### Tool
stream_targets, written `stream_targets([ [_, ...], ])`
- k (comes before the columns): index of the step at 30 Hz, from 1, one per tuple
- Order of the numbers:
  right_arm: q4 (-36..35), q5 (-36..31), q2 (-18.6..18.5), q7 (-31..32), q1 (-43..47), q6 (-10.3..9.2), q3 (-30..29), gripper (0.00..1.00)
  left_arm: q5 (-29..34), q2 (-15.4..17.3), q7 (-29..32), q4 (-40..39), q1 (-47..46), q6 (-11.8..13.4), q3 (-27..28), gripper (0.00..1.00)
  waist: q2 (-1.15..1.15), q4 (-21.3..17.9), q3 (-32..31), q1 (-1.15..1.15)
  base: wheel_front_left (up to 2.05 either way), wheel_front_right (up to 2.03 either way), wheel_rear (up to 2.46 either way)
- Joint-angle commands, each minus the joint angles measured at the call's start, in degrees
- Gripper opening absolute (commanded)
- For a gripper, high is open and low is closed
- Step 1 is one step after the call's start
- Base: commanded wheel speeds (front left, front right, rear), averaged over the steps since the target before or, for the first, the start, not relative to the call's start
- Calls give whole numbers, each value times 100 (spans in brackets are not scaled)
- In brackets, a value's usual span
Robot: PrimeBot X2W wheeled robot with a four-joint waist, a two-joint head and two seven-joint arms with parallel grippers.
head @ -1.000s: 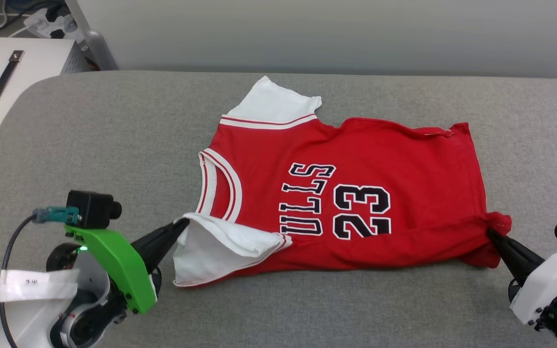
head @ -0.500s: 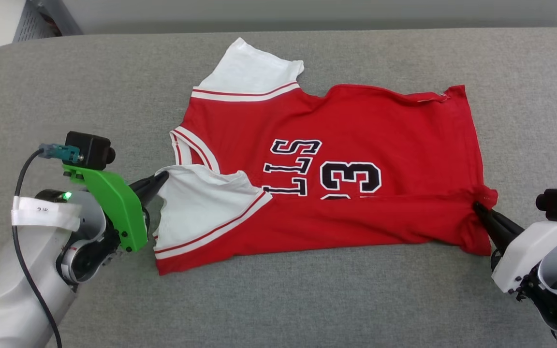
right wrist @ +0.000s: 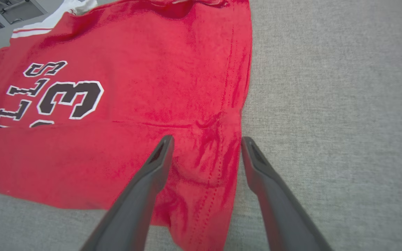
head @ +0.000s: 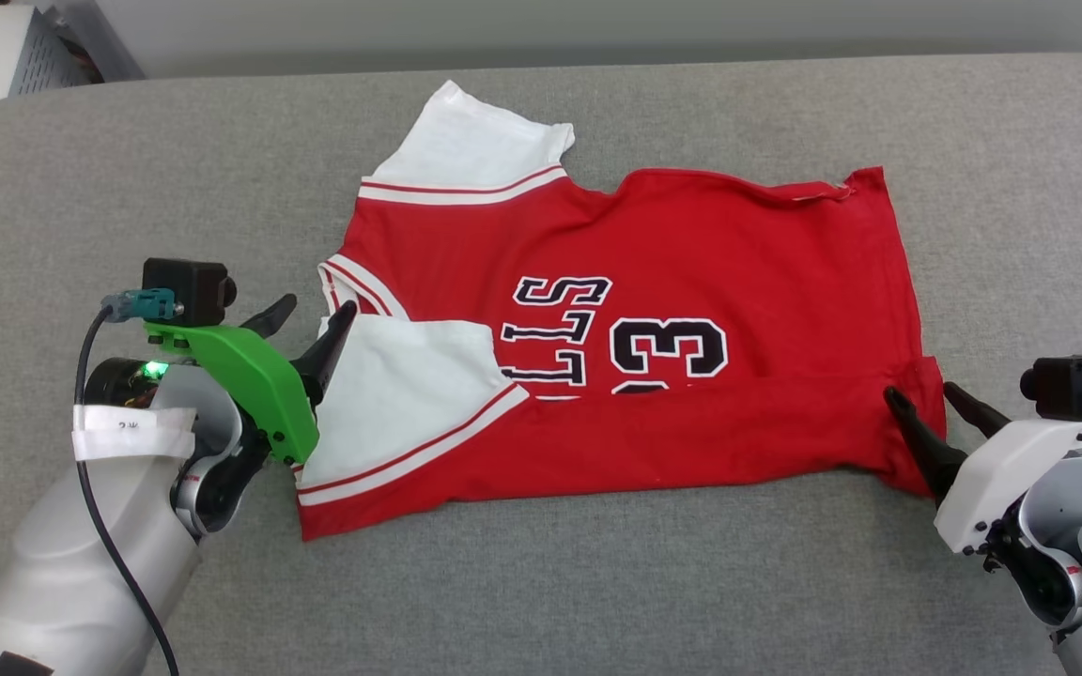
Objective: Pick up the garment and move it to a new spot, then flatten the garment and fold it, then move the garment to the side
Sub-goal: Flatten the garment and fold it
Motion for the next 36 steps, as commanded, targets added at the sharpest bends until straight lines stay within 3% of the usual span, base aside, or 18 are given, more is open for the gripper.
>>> stream_targets([
  [1, -25, -74, 2, -33, -40, -6, -30, 100, 10, -51, -94, 43, 44, 66, 58, 100, 0, 46, -188, 0, 0, 0, 0],
  [11, -634, -666, 133, 923, 486, -6, -464, 100, -254, -11, -262, -755, 936, 670, 197, 100, 0, 185, -680, 0, 0, 0, 0],
  [19, -1631, -1281, 529, 2112, 1176, -6, -1041, 100, -326, 375, 321, -2011, 1925, 1693, 22, 100, 0, 192, -783, 0, 0, 0, 0],
  [26, -2410, -1626, 930, 2706, 1523, -6, -1392, 100, -264, 666, 728, -2534, 2296, 2311, -111, 100, 0, 94, -560, 0, 0, 0, 0],
  [31, -2682, -1723, 1073, 2834, 1614, -6, -1488, 100, -271, 628, 701, -2438, 2267, 2520, -28, 100, 0, 7, -360, 0, 0, 0, 0],
  [36, -2768, -1763, 1126, 2863, 1616, -6, -1499, 100, -269, 547, 654, -2190, 2216, 2508, -28, 100, 0, -85, -230, 0, 0, 0, 0],
])
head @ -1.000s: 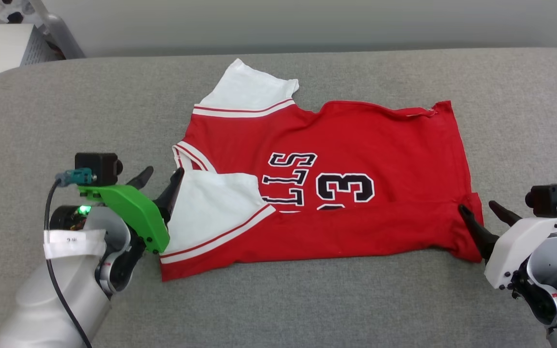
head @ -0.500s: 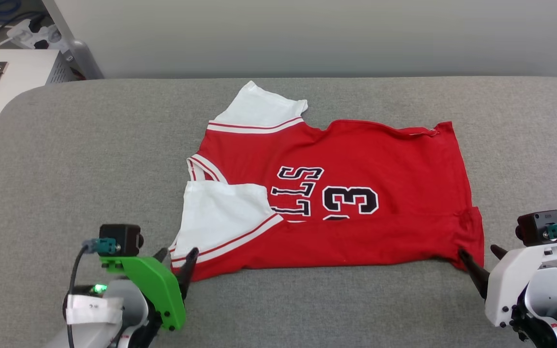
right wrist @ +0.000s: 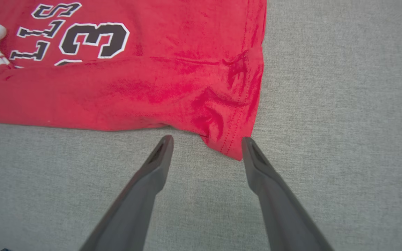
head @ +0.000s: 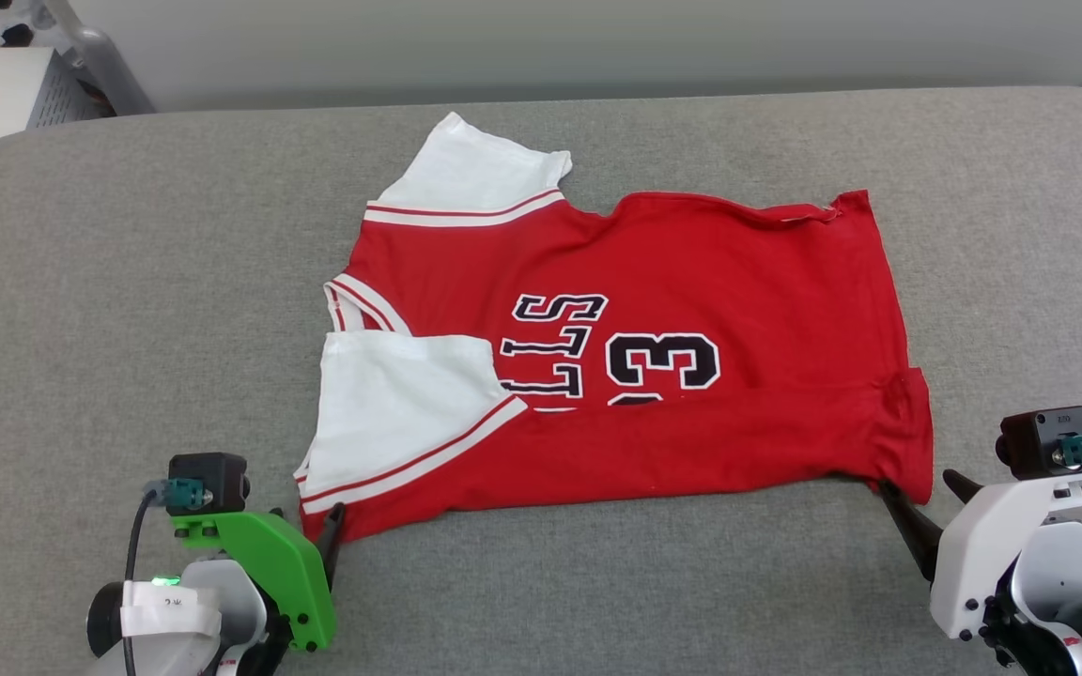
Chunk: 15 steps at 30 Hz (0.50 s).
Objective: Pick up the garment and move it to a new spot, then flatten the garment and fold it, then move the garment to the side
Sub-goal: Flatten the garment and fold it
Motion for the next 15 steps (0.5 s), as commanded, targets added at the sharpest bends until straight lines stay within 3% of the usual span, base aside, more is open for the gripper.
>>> stream_targets([
  [1, -51, -68, 23, -6, 22, -6, -15, 100, 51, -37, -75, 96, -13, 33, 46, 100, 0, -80, 85, 0, 0, 0, 0],
  [10, -56, -102, 49, -71, -18, -6, -26, 100, -56, -144, 178, 620, -31, -79, -88, 100, 0, -134, 278, 0, 0, 0, 0],
  [11, -53, -103, 53, -74, -24, -6, -30, 100, -104, -173, 256, 672, -28, -104, -108, 0, 0, -130, 292, 0, 0, 0, 0],
  [15, 41, -52, 63, -113, -64, -6, -58, 100, -154, -295, 229, 835, -101, -283, -128, 0, 0, -97, 334, 0, 0, 0, 0],
])
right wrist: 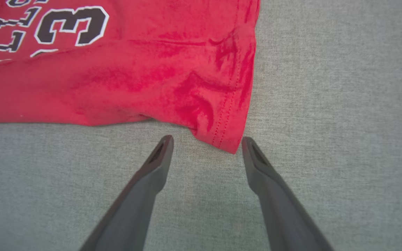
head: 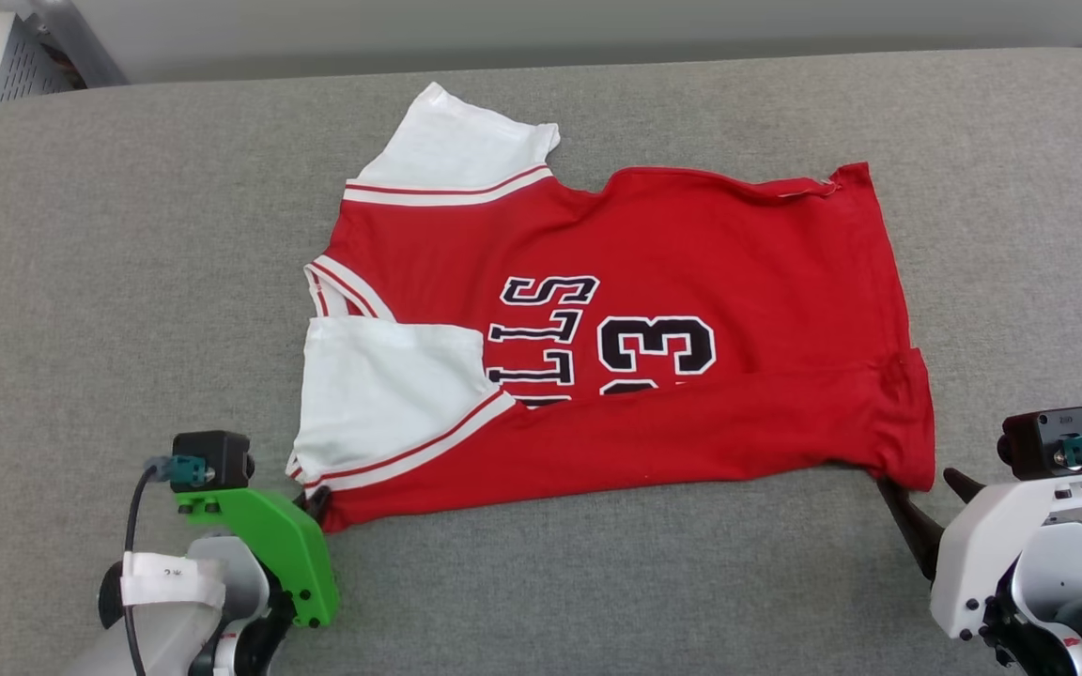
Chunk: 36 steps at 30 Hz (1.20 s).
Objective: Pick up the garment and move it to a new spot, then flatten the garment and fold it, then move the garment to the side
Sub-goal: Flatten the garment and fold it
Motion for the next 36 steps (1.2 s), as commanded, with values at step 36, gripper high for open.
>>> stream_targets([
  [36, 1747, -1003, 377, 437, -640, -6, -673, 100, 189, 195, -590, -1643, 60, 102, 173, 0, 0, 667, -162, 0, 0, 0, 0],
])
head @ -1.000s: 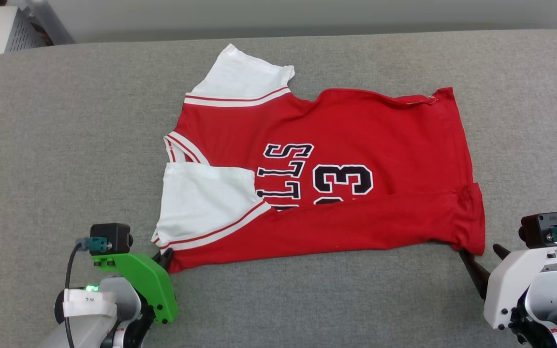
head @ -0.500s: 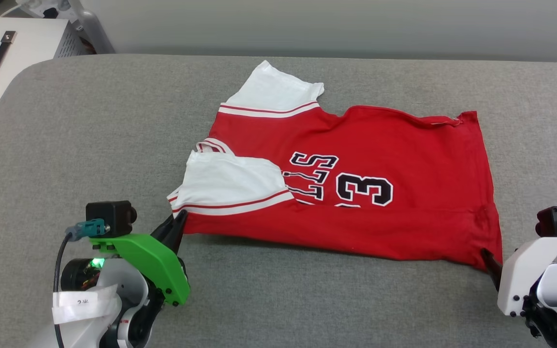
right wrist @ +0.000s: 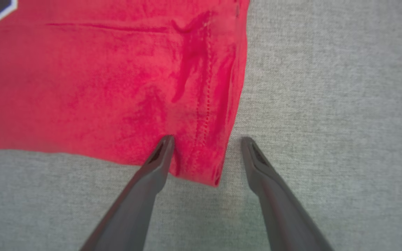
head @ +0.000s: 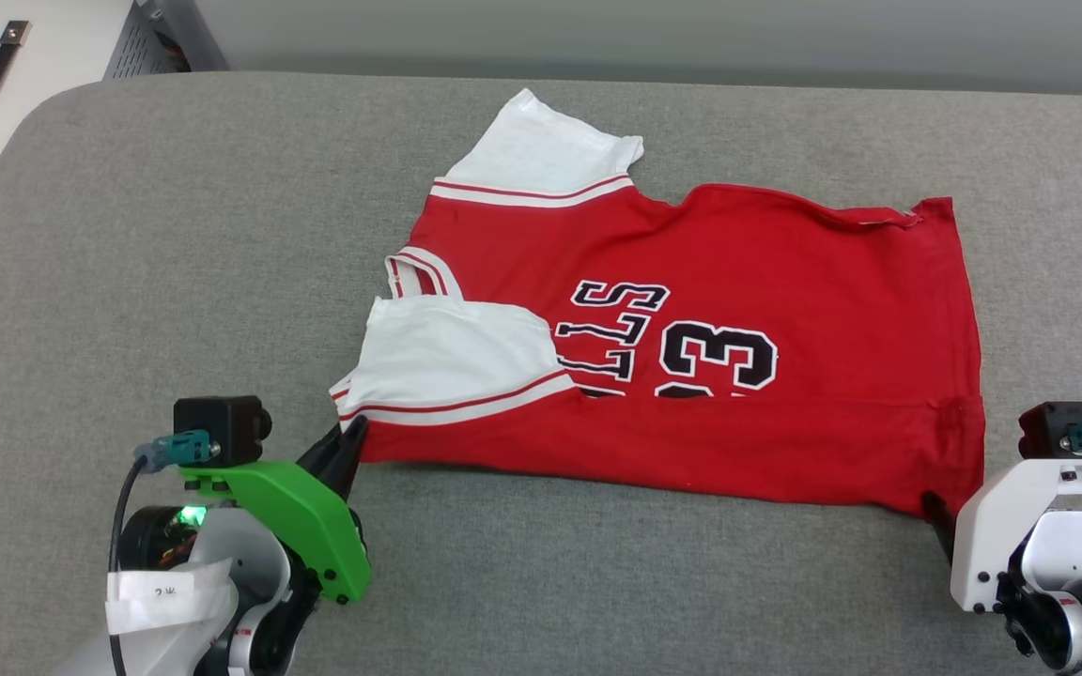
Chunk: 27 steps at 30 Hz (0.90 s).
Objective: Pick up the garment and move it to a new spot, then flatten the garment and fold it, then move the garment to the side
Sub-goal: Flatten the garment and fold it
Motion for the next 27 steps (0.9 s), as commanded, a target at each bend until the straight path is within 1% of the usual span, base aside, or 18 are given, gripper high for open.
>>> stream_targets([
  [1, 177, 30, 68, 52, -6, -6, 32, 95, 46, -8, 7, 22, 38, -41, 5, 0, 0, -4, 30, 0, 0, 0, 0],
  [3, 286, 153, 120, 96, -12, -6, 27, 33, 23, -12, 34, 90, 33, -68, -6, 0, 0, -11, 48, 0, 0, 0, 0],
  [4, 346, 190, 96, 108, -4, -6, 78, 8, 20, -13, 50, 142, 29, -77, -18, 0, 0, -10, 50, 0, 0, 0, 0],
  [5, 393, 215, 55, 89, 3, -6, 123, 0, 22, -14, 70, 200, 23, -83, -34, 0, 0, -12, 51, 0, 0, 0, 0],
  [10, 554, 345, -25, -47, -10, -6, 165, 0, -11, -46, 149, 421, 31, -136, -106, 0, 0, -27, -40, 0, 0, 0, 0],
  [16, 610, 396, -230, -165, 27, -6, 173, 0, -88, -67, 175, 674, 177, -182, -165, 0, 0, -65, -371, 0, 0, 0, 0],
  [22, 498, 502, -542, -75, 218, -6, 208, 0, -168, -69, 267, 849, 423, -229, -299, 0, 0, -109, -784, 0, 0, 0, 0],
  [27, 255, 641, -823, 126, 557, -6, 190, 0, -234, -18, 390, 828, 699, -208, -431, 0, 0, -124, -1038, 0, 0, 0, 0],
])
